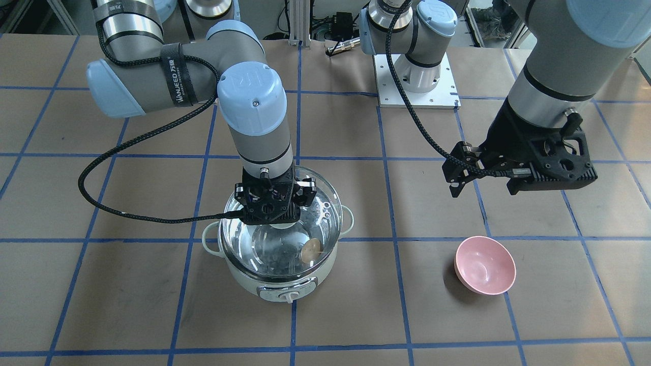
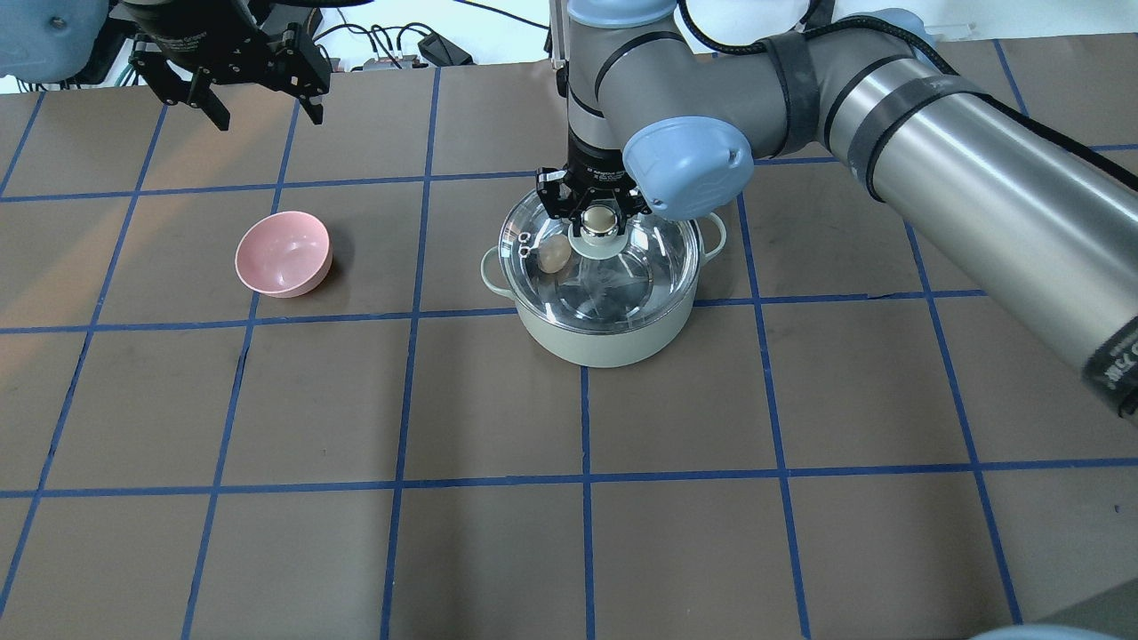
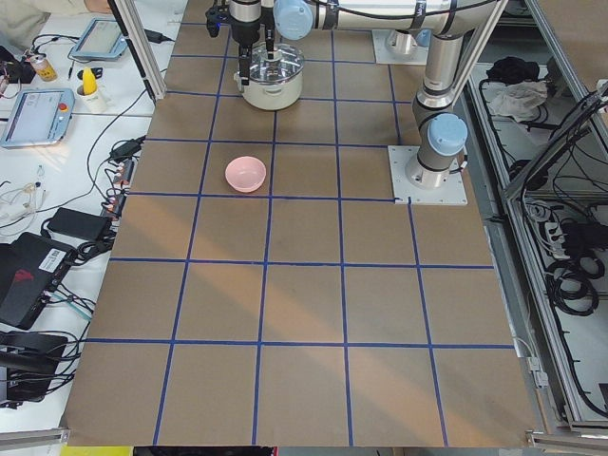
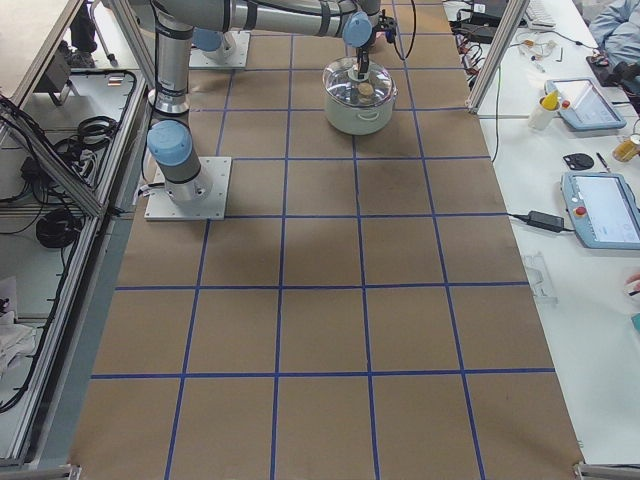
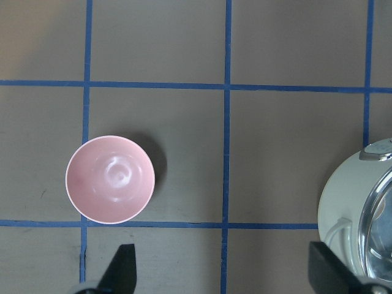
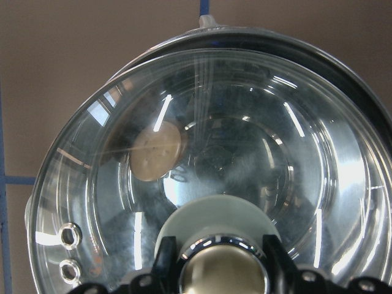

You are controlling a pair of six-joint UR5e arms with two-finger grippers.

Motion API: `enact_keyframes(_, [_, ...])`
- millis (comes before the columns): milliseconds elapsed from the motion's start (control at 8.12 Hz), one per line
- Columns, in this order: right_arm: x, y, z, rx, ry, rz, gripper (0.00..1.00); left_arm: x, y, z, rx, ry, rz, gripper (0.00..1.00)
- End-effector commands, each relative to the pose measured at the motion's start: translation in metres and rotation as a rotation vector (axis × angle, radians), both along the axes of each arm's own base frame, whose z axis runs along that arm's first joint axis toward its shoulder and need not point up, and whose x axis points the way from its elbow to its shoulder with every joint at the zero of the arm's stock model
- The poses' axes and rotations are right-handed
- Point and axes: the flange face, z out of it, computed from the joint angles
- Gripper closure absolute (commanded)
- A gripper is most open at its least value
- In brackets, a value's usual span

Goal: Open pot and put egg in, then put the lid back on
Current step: 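Lower the glass lid onto the pot with the right gripper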

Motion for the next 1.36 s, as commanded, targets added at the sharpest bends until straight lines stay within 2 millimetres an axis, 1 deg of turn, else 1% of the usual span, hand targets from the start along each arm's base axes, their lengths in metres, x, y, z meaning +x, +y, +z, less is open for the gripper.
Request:
enact_keyframes(0, [-0.002,-0.001,0.000,-0.005,0.008,0.024,0.94,0.003,0.004,0.002,0.022,-0.033,0.002,0.00])
enact_keyframes(370, [-0.003,-0.002,-0.001,-0.007,0.013,0.024,0.92,0.004,0.004,0.000,0.022,-0.036,0.005,0.00])
enact_keyframes(493, [-0.003,-0.002,-0.001,-0.011,0.011,0.022,0.86,0.004,0.001,-0.004,0.025,-0.035,0.007,0.00])
enact_keyframes(616, [-0.003,-0.002,-0.001,-0.013,0.012,0.022,0.78,0.003,0.002,-0.004,0.024,-0.034,0.006,0.00])
enact_keyframes(739, [-0.003,-0.003,-0.001,-0.014,0.012,0.020,0.72,0.002,0.000,-0.007,0.027,-0.024,0.009,0.00])
enact_keyframes(986, [-0.002,-0.005,0.000,-0.034,0.009,0.018,0.53,-0.004,0.004,-0.006,0.031,-0.021,-0.002,0.00])
enact_keyframes(1109, [-0.003,-0.005,0.000,-0.037,0.017,0.016,0.36,-0.005,0.006,-0.009,0.045,-0.022,-0.004,0.00])
enact_keyframes(1232, [-0.004,-0.004,-0.002,-0.034,0.020,0.013,0.19,-0.007,0.009,-0.018,0.060,-0.018,-0.007,0.00])
